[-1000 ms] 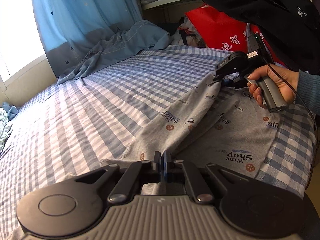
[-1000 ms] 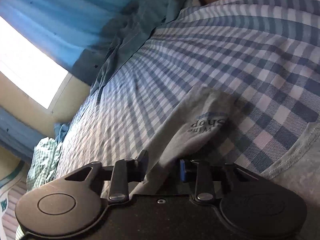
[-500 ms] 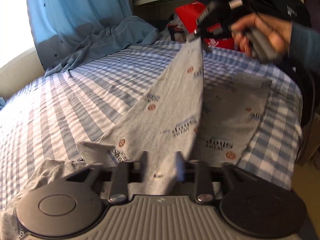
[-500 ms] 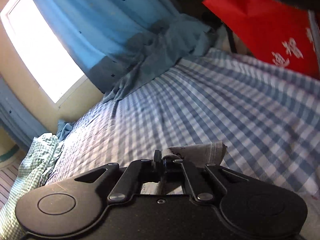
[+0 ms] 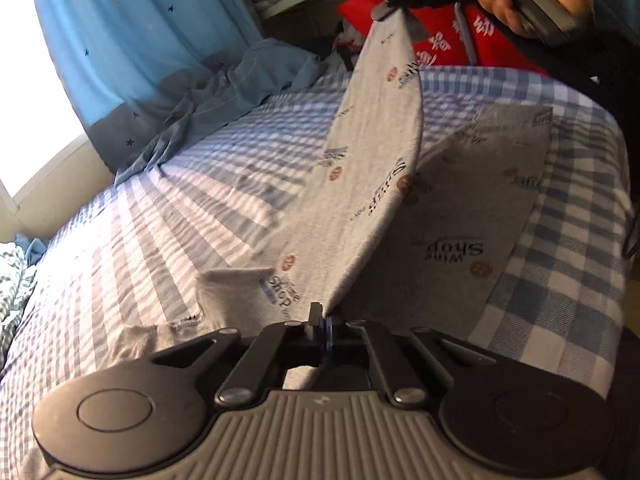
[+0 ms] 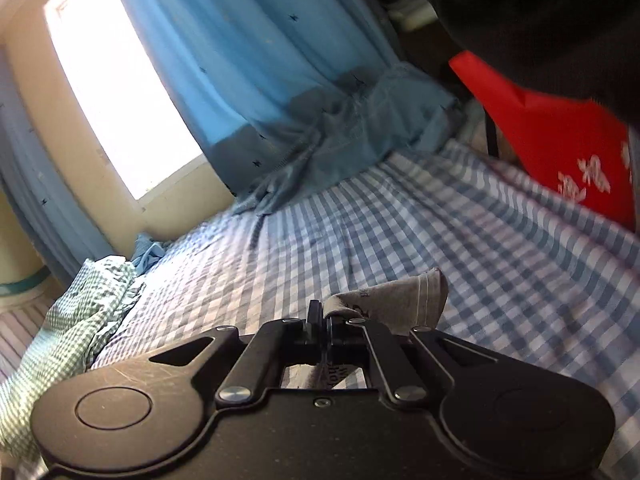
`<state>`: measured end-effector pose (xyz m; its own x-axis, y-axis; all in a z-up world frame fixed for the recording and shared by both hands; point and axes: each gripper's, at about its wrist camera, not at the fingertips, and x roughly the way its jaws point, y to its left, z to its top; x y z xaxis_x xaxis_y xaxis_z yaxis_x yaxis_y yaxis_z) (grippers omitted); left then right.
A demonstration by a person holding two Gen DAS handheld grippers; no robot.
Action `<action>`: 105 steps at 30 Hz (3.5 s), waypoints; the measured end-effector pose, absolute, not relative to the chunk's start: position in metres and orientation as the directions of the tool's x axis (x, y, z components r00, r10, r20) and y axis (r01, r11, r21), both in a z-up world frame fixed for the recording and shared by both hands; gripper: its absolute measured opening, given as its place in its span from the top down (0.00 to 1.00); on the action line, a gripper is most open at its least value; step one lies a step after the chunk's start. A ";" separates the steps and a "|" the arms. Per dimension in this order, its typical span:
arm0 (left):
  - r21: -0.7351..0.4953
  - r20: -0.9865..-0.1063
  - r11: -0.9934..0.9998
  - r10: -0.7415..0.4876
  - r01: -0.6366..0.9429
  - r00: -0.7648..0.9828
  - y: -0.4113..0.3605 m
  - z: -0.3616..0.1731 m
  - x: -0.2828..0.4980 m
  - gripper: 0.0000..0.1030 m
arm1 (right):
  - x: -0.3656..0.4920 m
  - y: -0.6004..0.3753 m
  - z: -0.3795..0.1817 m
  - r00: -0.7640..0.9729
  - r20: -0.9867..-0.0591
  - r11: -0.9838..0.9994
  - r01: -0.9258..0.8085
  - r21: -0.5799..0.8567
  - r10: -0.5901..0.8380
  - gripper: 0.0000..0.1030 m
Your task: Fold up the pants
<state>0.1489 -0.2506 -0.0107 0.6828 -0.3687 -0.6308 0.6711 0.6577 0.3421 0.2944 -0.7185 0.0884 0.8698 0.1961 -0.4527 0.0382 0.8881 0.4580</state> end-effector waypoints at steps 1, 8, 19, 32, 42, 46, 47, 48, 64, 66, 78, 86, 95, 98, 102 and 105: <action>0.356 -0.627 0.645 -0.372 0.676 0.685 -0.250 -0.010 0.146 0.99 | 0.281 -0.720 0.092 0.881 -0.435 0.906 0.020 0.423 0.184 0.99; 0.366 -0.672 0.579 -0.377 0.729 0.637 -0.257 -0.032 0.129 1.00 | 0.198 -0.747 0.033 0.849 -0.524 0.955 0.096 0.281 0.069 0.99; 0.365 -0.673 0.581 -0.375 0.727 0.637 -0.254 -0.033 0.126 1.00 | 0.153 -0.776 -0.034 0.850 -0.512 0.826 0.195 0.529 0.127 0.60; 0.333 -0.666 0.604 -0.393 0.724 0.634 -0.247 -0.024 0.123 1.00 | 0.155 -0.786 -0.007 0.904 -0.426 0.828 0.259 0.497 -0.028 1.00; 0.334 -0.692 0.567 -0.395 0.753 0.604 -0.245 -0.034 0.119 1.00 | 0.127 -0.783 -0.041 0.818 -0.558 0.900 0.341 0.272 -0.141 0.91; 0.288 -0.699 0.583 -0.414 0.759 0.583 -0.241 -0.035 0.124 0.98 | 0.117 -0.785 -0.043 0.807 -0.565 0.899 0.362 0.248 -0.170 0.70; 0.265 -0.703 0.592 -0.421 0.761 0.573 -0.240 -0.033 0.125 0.97 | 0.117 -0.783 -0.038 0.805 -0.561 0.904 0.369 0.217 -0.194 0.59; 0.244 -0.704 0.600 -0.431 0.762 0.565 -0.238 -0.032 0.125 0.91 | 0.118 -0.782 -0.034 0.806 -0.553 0.909 0.369 0.191 -0.211 0.49; 0.039 -0.635 0.794 -0.450 0.607 0.629 -0.193 -0.008 0.122 0.11 | 0.225 -0.766 -0.025 0.765 -0.617 0.975 0.221 -0.020 -0.186 0.93; 0.009 -0.625 0.831 -0.430 0.556 0.652 -0.179 -0.004 0.128 0.09 | 0.228 -0.763 -0.024 0.772 -0.601 0.972 0.233 -0.034 -0.206 0.92; 0.018 -0.614 0.988 -0.108 0.151 0.782 -0.039 0.002 0.154 0.06 | 0.204 -0.685 -0.001 0.838 -0.530 0.990 0.089 -0.107 -0.132 0.13; -0.012 -0.606 0.988 0.114 -0.152 0.787 0.079 -0.002 0.147 0.05 | 0.211 -0.535 0.013 0.778 -0.539 0.915 -0.403 -0.031 0.324 0.02; -0.049 -0.665 0.967 0.156 -0.251 0.730 0.142 -0.028 0.149 0.02 | 0.224 -0.394 -0.017 0.607 -0.606 0.774 -0.633 0.020 0.513 0.01; -0.026 -0.653 0.969 0.171 -0.247 0.738 0.141 -0.024 0.144 0.01 | 0.221 -0.382 -0.027 0.584 -0.638 0.756 -0.654 -0.004 0.502 0.01; 0.049 -0.608 0.964 0.235 -0.260 0.758 0.129 -0.008 0.148 0.01 | 0.228 -0.383 -0.023 0.560 -0.628 0.725 -0.688 0.010 0.540 0.01; 0.026 -0.580 0.972 0.204 -0.233 0.789 0.116 0.005 0.159 0.00 | 0.254 -0.387 -0.014 0.542 -0.602 0.724 -0.684 0.089 0.587 0.01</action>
